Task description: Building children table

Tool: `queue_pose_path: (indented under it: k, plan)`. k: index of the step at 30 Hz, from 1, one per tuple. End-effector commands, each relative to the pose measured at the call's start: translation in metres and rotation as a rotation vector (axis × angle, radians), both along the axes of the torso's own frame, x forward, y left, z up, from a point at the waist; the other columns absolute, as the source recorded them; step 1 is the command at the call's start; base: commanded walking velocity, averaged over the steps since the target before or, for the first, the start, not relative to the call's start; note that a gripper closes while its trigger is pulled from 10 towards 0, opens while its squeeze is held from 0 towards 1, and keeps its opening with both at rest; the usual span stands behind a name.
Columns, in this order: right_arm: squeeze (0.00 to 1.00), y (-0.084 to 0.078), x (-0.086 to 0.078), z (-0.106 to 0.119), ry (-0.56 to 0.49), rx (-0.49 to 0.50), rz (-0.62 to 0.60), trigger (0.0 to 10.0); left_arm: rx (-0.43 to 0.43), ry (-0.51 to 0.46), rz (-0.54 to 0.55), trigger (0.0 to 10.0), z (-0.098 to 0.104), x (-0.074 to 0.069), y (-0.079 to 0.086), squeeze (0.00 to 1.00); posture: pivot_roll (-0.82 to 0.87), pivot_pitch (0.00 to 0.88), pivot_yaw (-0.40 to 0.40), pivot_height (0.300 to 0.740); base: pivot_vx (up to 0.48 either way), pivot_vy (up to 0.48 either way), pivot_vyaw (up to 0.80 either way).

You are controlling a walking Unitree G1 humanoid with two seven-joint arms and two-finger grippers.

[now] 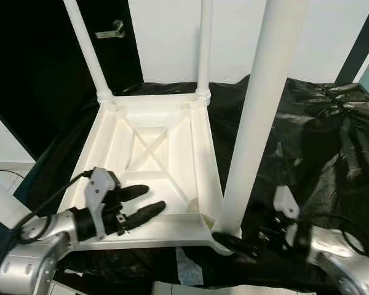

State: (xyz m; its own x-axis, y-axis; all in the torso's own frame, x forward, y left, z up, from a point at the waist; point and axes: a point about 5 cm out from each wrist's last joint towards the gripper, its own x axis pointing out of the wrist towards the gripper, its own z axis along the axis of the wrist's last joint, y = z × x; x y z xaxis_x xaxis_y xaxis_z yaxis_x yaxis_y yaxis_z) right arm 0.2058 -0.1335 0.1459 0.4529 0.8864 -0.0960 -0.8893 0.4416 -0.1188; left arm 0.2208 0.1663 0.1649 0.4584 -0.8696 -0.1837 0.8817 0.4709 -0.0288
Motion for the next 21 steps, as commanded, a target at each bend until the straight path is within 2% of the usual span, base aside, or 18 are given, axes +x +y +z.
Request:
queue_pose_path:
  k: [1,2,3,4,9,13,15,18,20,21]
  plan:
    - [0.00,0.001,0.002,-0.004,-0.003,-0.017,-0.006,10.0,0.002,-0.002,-0.036,10.0,0.000,0.000,-0.004,0.00,0.03,0.000,0.015,0.740,0.000,0.000,0.00]
    - [0.00,0.003,0.005,-0.004,-0.021,-0.020,-0.015,7.2,-0.003,-0.011,-0.026,10.0,-0.002,0.001,-0.008,0.00,0.02,0.000,0.017,0.740,0.000,0.000,0.00]
    - [0.00,0.004,0.010,-0.004,-0.035,-0.016,-0.037,1.4,-0.012,-0.011,-0.012,10.0,-0.004,0.004,-0.013,0.00,0.02,0.000,0.021,0.740,0.000,0.000,0.00]
    - [0.00,0.004,0.015,-0.004,-0.043,-0.011,-0.067,0.0,-0.022,-0.027,0.013,10.0,-0.005,0.008,-0.018,0.00,0.01,0.000,0.026,0.740,0.000,0.000,0.00]
    - [0.00,0.003,0.021,-0.004,-0.049,-0.002,-0.112,0.0,-0.044,-0.031,0.058,10.0,-0.006,0.014,-0.024,0.00,0.00,0.000,0.032,0.740,0.000,0.000,0.00]
    - [0.00,-0.002,0.030,-0.007,-0.044,0.026,-0.238,0.0,-0.052,-0.045,0.108,10.0,-0.009,0.026,-0.032,0.00,-0.02,0.000,0.032,0.740,0.000,0.000,0.00]
    - [0.00,-0.002,0.030,-0.007,-0.044,0.026,-0.238,0.0,-0.052,-0.045,0.108,10.0,-0.009,0.026,-0.032,0.00,-0.02,0.000,0.032,0.740,0.000,0.000,0.00]
    - [0.00,-0.002,0.040,-0.008,-0.052,0.068,-0.371,0.0,-0.057,-0.074,0.186,10.0,-0.012,0.039,-0.037,0.00,-0.04,0.000,0.028,0.740,0.000,0.000,0.00]
    - [0.00,-0.003,0.042,-0.008,-0.056,0.072,-0.403,0.0,-0.059,-0.081,0.204,10.0,-0.012,0.042,-0.039,0.00,-0.04,0.000,0.027,0.740,0.000,0.000,0.00]
    - [0.00,-0.005,0.046,-0.009,-0.060,0.074,-0.471,0.0,-0.060,-0.084,0.221,10.0,-0.013,0.044,-0.041,0.00,-0.04,0.000,0.027,0.740,0.000,0.000,0.00]
